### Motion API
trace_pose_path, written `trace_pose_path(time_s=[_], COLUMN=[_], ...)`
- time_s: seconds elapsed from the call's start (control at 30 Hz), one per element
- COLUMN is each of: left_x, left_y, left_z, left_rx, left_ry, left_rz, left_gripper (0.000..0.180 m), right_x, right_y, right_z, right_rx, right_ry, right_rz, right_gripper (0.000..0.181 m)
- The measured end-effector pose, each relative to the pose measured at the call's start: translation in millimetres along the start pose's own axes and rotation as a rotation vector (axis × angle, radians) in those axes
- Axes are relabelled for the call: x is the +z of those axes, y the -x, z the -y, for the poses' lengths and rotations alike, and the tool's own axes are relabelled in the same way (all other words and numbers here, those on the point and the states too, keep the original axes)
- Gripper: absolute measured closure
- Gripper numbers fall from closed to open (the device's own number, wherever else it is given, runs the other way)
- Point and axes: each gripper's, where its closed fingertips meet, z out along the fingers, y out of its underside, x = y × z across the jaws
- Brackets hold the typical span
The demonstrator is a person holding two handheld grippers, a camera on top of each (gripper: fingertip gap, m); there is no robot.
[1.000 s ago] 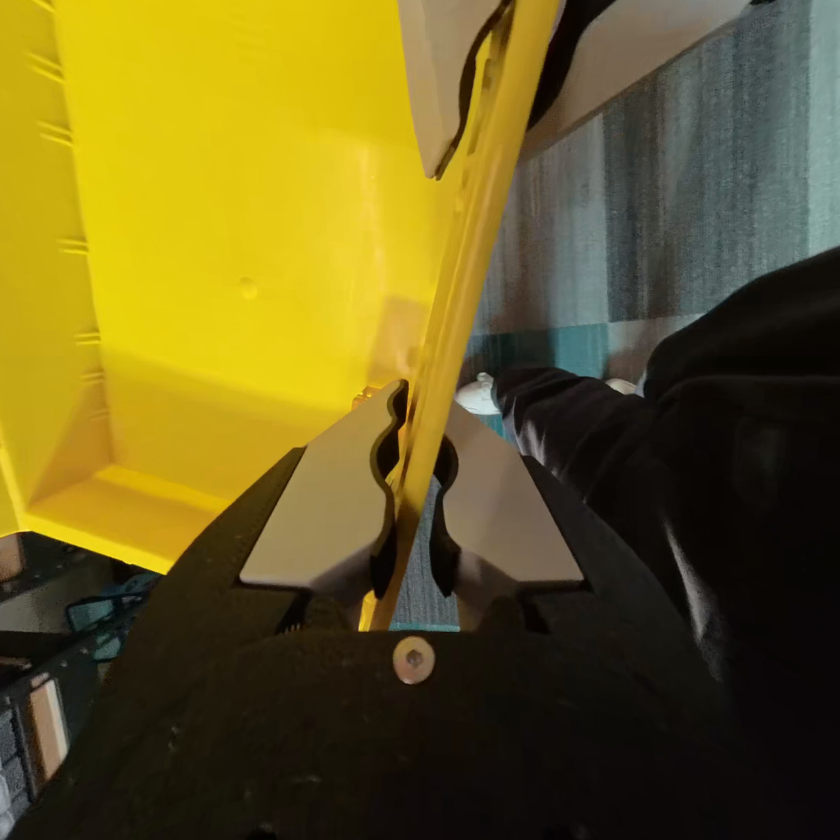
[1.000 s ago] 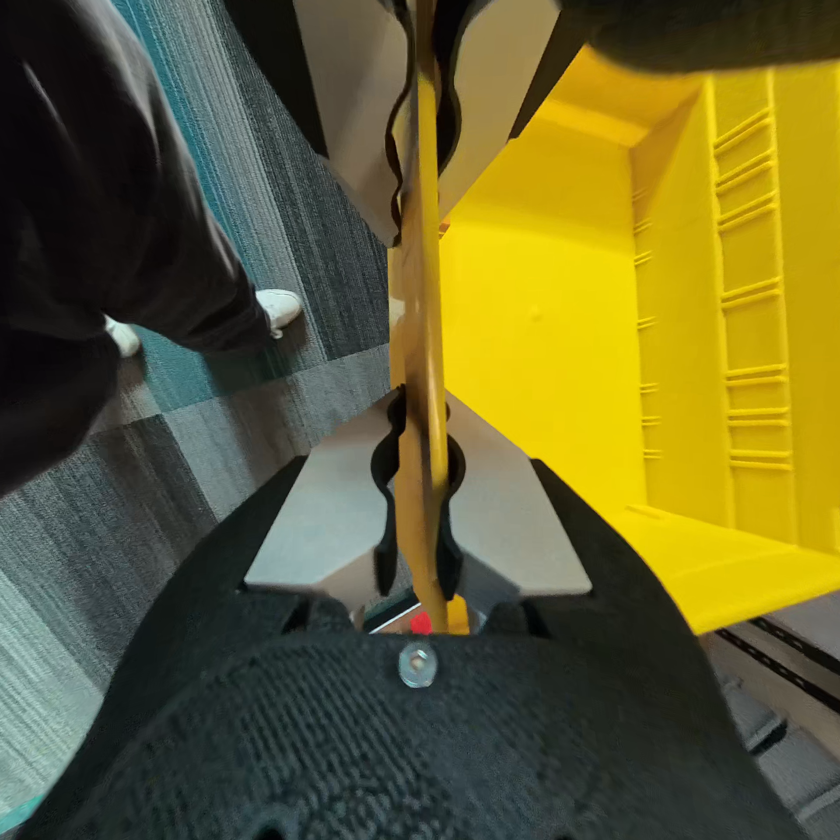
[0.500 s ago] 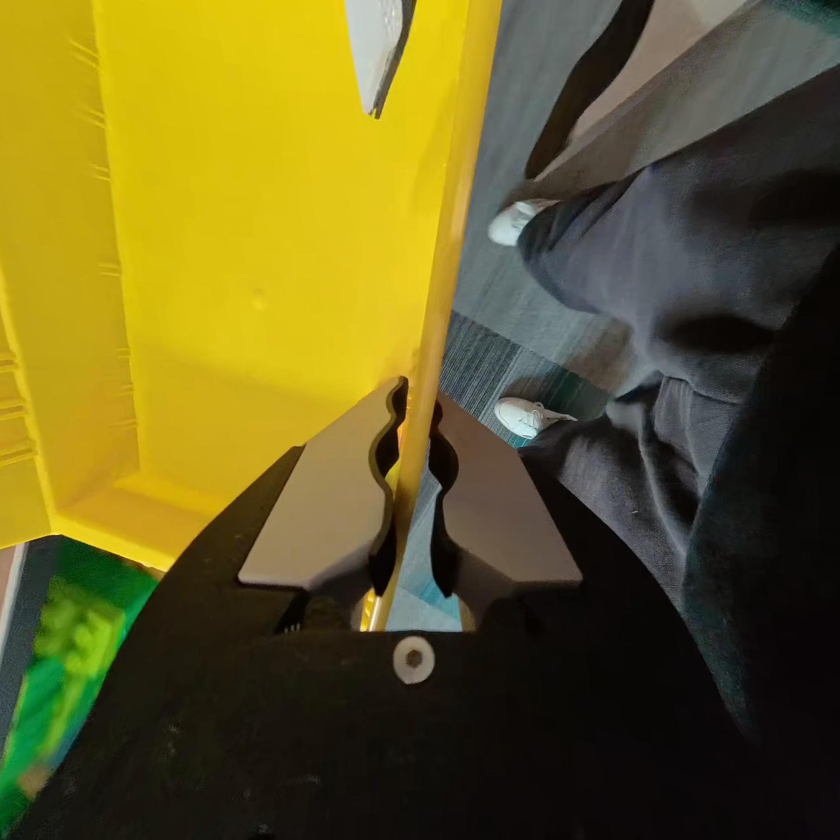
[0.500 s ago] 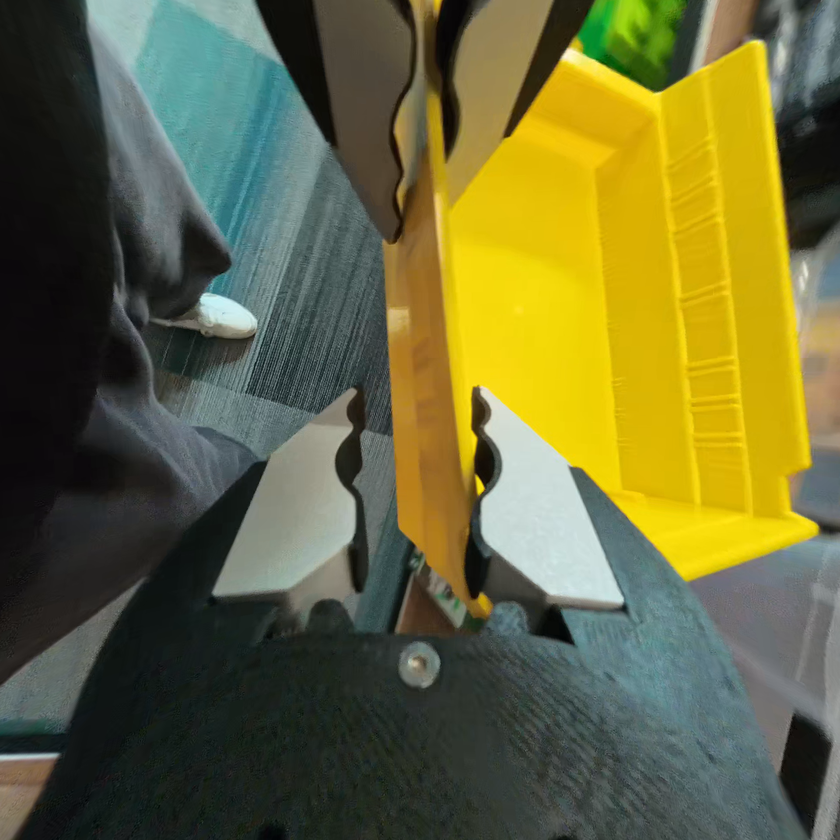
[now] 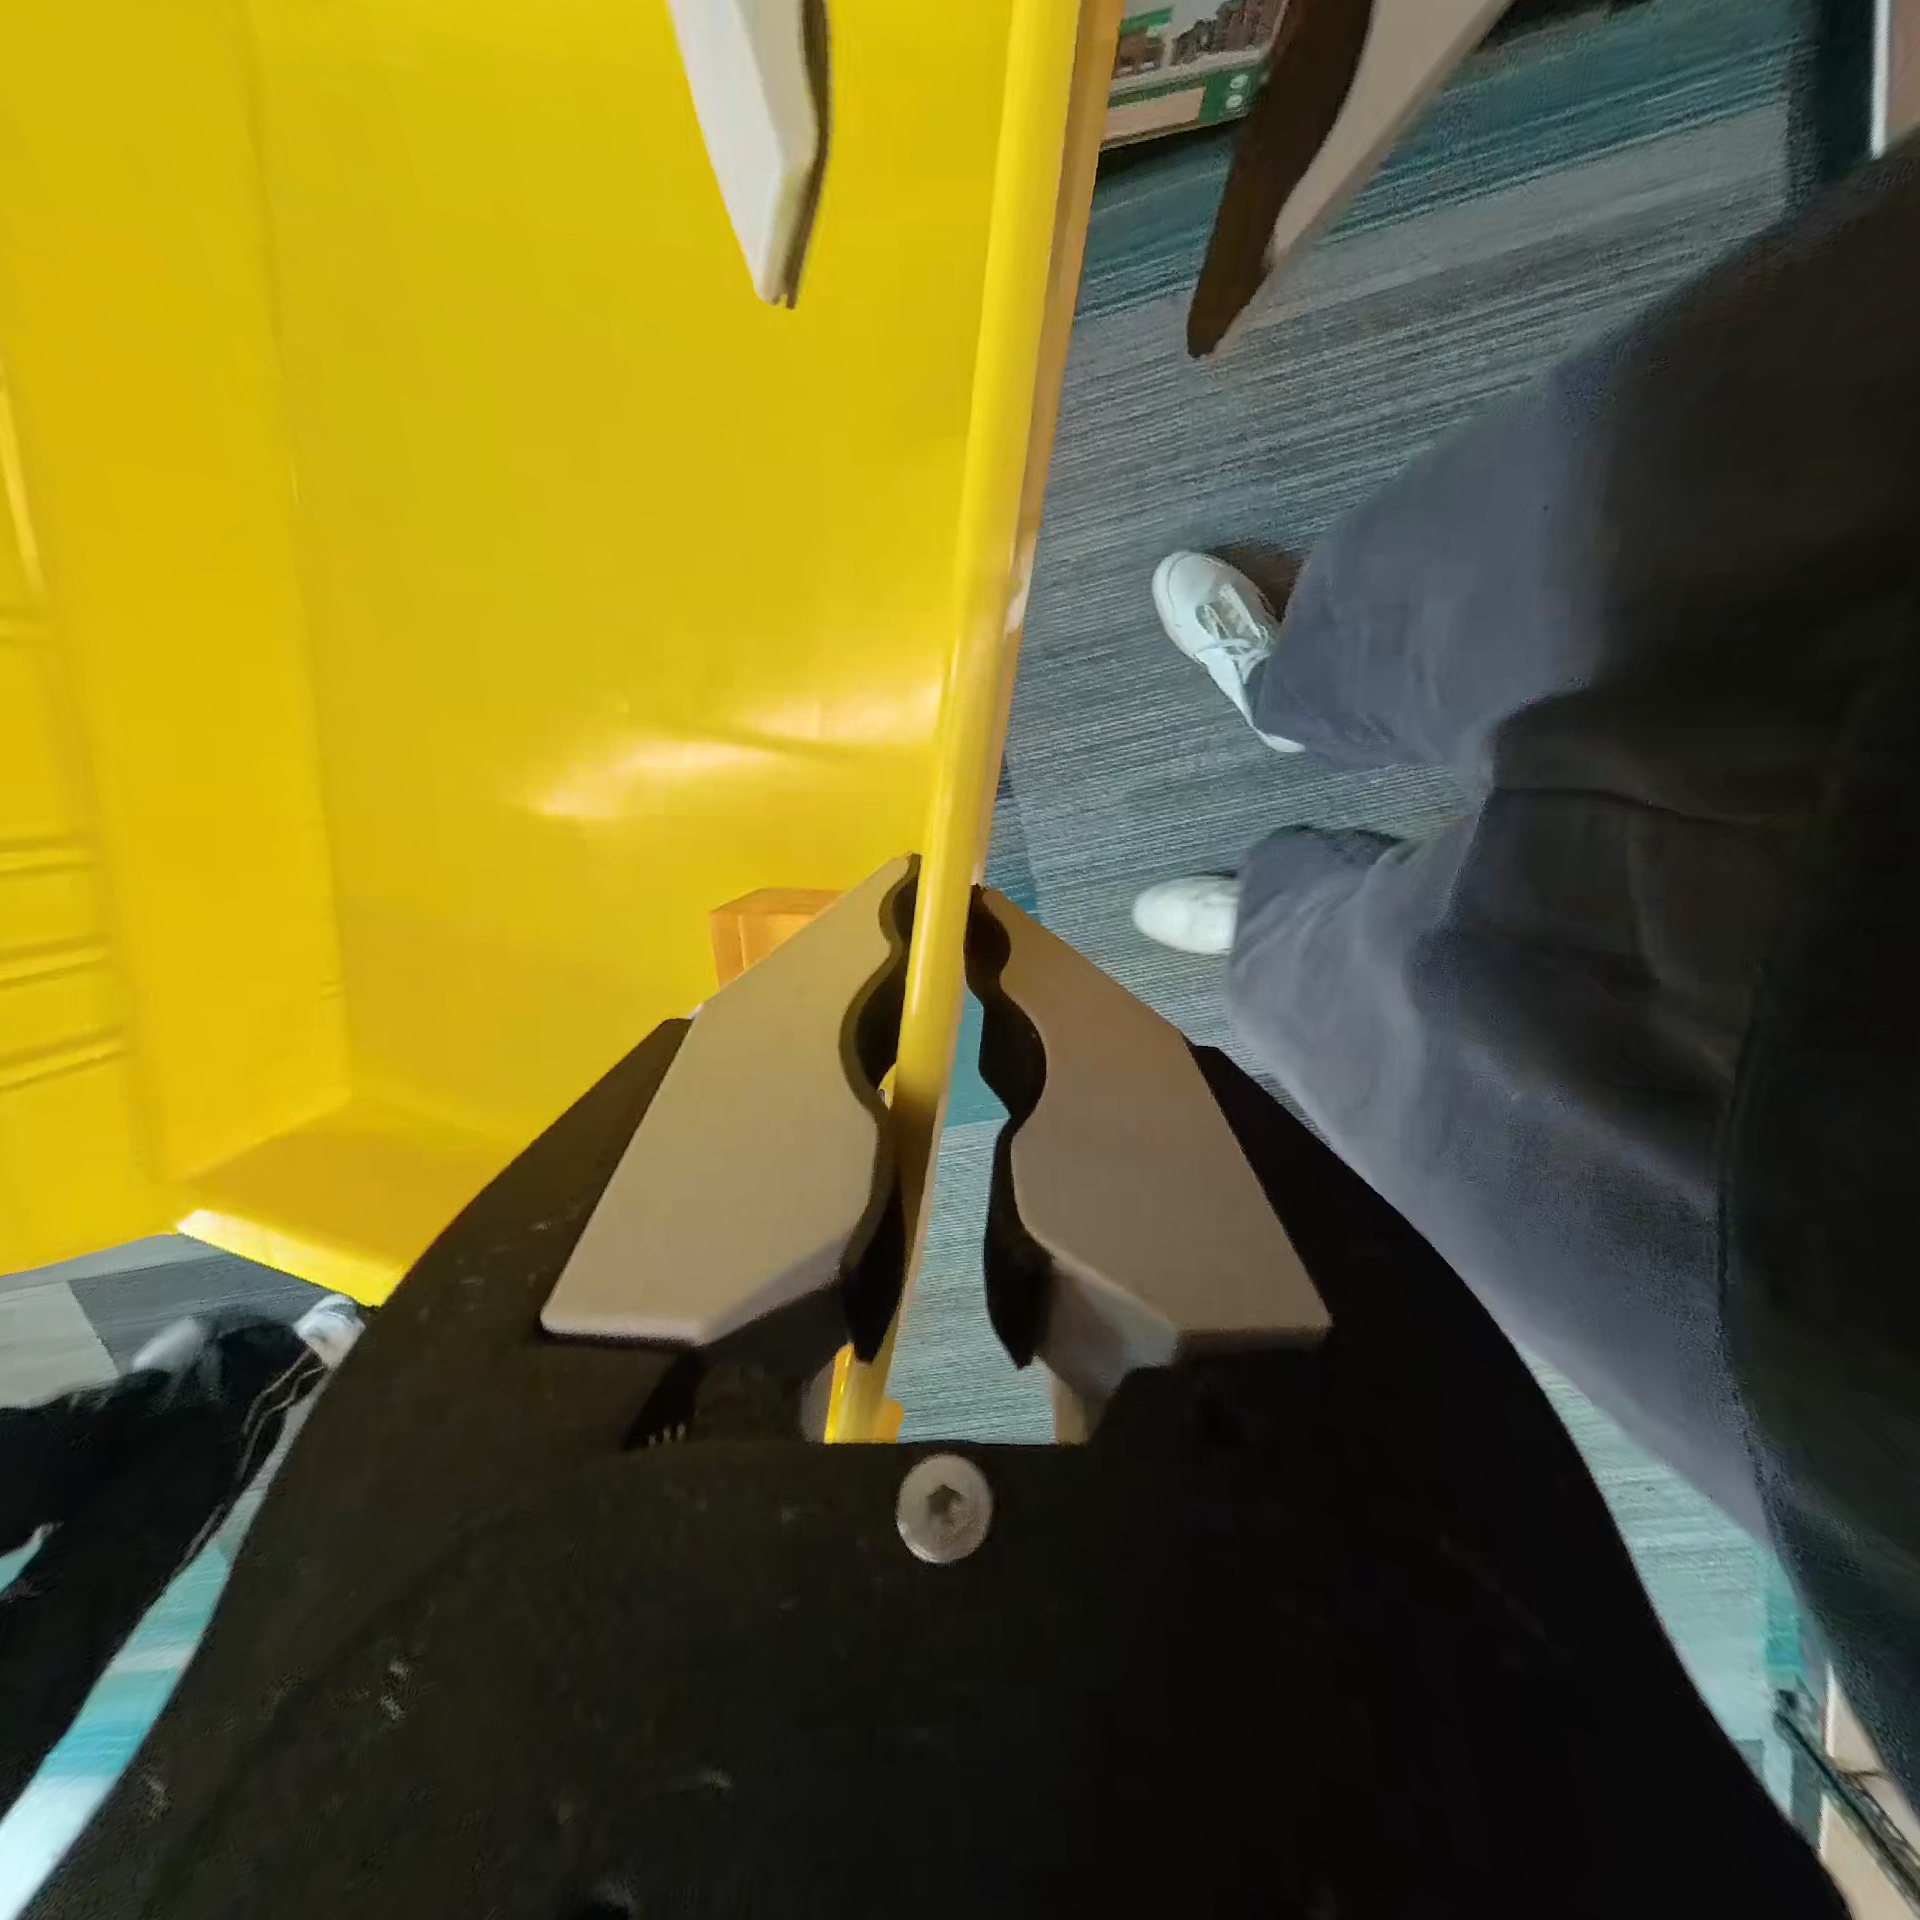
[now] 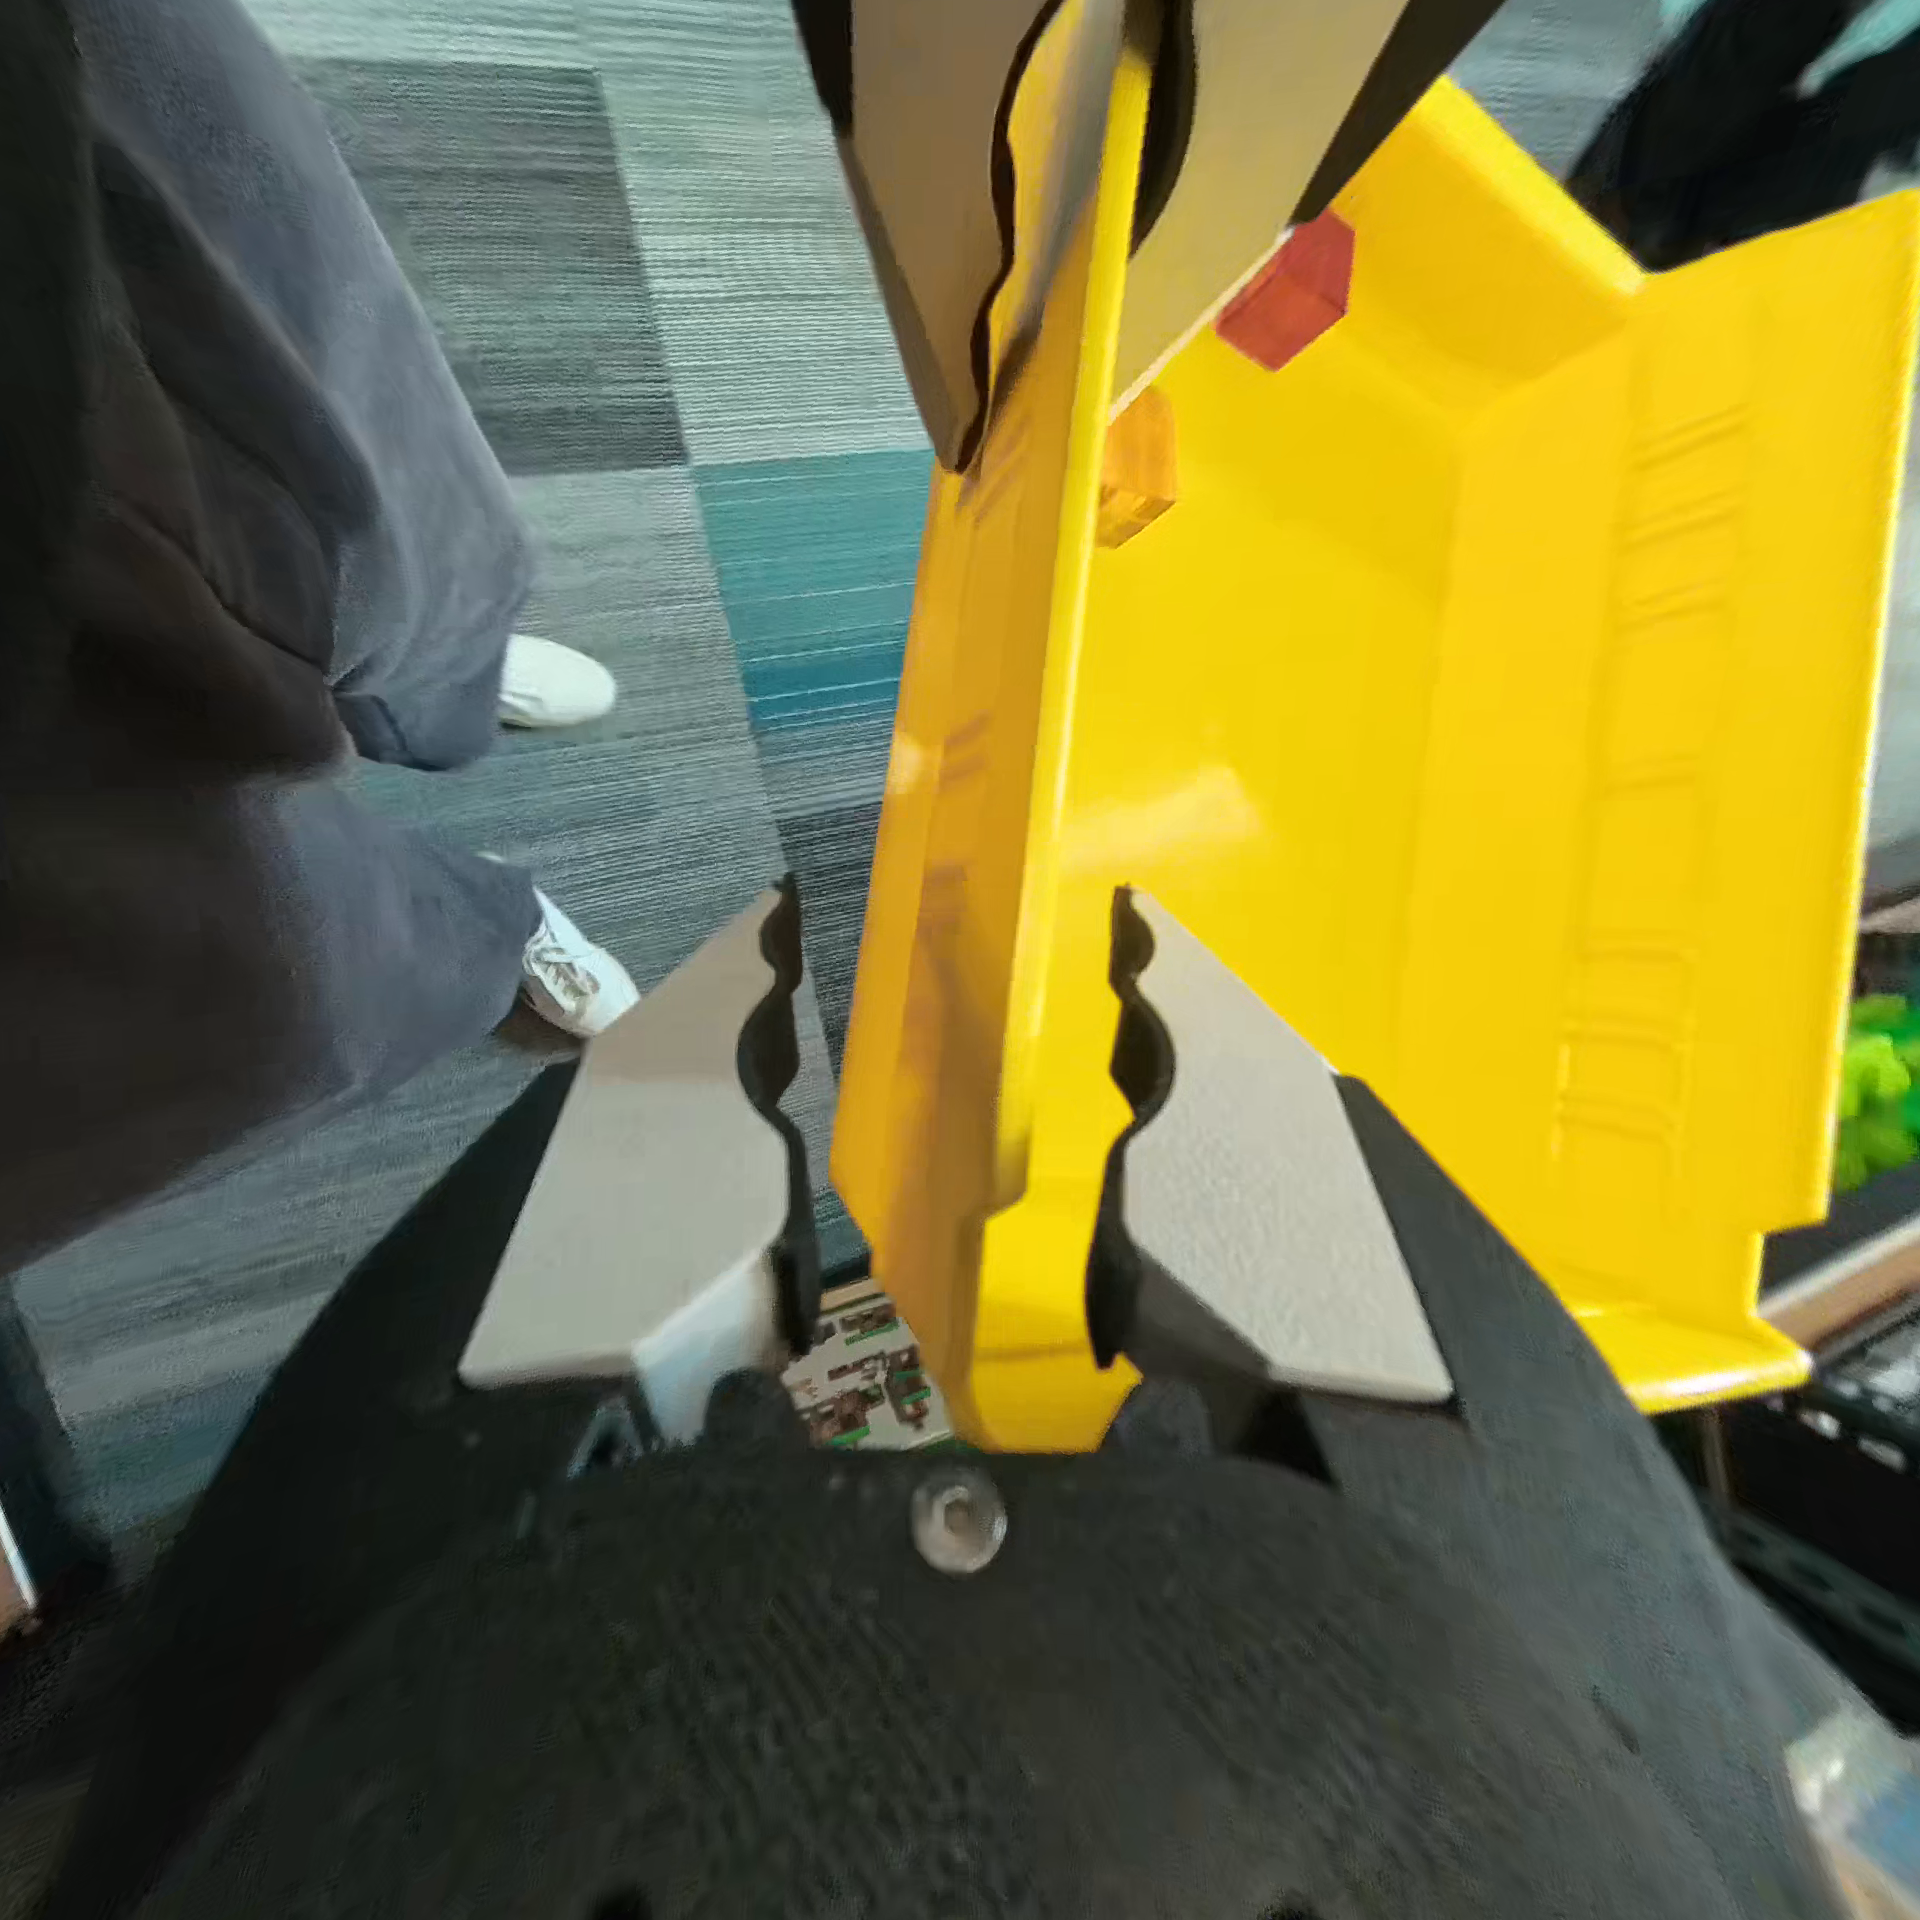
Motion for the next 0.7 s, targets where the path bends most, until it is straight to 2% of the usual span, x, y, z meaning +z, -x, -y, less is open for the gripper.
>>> trace_pose_path(time_s=[0.2, 0.33, 0.47, 0.6, 0.7], left_x=[-31, -56, -80, -101, -112], left_y=[-79, -123, -160, -193, -209], left_z=[-55, -93, -131, -154, -156], left_rx=[0.007, 0.025, 0.069, 0.117, 0.162], left_ry=[-0.029, -0.055, -0.047, -0.045, -0.032], left_rz=[-0.037, -0.033, -0.009, -0.05, -0.075], left_gripper=[0.176, 0.176, 0.176, 0.175, 0.175], right_x=[11, 15, 22, 22, 15], right_y=[65, 116, 162, 199, 213], right_z=[49, 92, 135, 156, 164], right_rx=[-0.168, -0.242, -0.335, -0.385, -0.321], right_ry=[0.029, 0.033, 0.035, 0.069, 0.055], right_rz=[0.131, 0.216, 0.212, 0.214, 0.227], right_gripper=[0.111, 0.121, 0.143, 0.123, 0.113])
